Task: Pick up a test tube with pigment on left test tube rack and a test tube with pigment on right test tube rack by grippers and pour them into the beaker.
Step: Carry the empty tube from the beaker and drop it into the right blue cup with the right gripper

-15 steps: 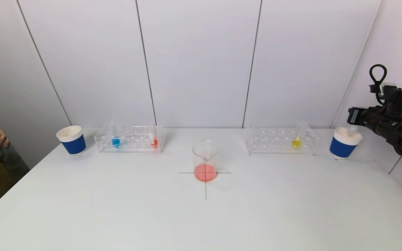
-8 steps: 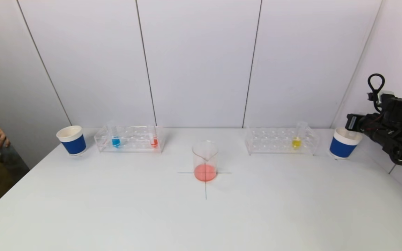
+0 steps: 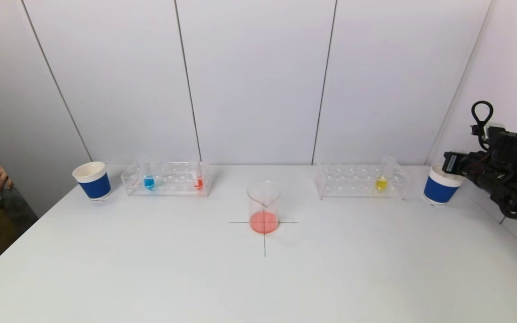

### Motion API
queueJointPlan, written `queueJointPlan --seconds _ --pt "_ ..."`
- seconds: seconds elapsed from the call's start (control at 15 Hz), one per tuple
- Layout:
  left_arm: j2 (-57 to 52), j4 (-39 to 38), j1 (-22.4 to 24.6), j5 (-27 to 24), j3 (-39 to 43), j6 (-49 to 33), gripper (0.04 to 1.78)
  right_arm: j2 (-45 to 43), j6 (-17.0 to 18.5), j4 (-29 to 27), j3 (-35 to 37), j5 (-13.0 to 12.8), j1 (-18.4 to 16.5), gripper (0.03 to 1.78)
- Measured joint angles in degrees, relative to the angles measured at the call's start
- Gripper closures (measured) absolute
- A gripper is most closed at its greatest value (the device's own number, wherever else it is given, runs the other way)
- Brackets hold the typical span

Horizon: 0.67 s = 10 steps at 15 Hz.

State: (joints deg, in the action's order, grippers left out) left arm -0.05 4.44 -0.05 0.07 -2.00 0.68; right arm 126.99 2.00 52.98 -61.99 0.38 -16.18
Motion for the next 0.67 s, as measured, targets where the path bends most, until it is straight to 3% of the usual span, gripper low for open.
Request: queueJointPlan --seconds 0.67 --pt "0.0 0.0 0.0 0.0 0.0 0.0 0.06 -0.1 0.1 0.0 0.1 0.0 -0.1 1.32"
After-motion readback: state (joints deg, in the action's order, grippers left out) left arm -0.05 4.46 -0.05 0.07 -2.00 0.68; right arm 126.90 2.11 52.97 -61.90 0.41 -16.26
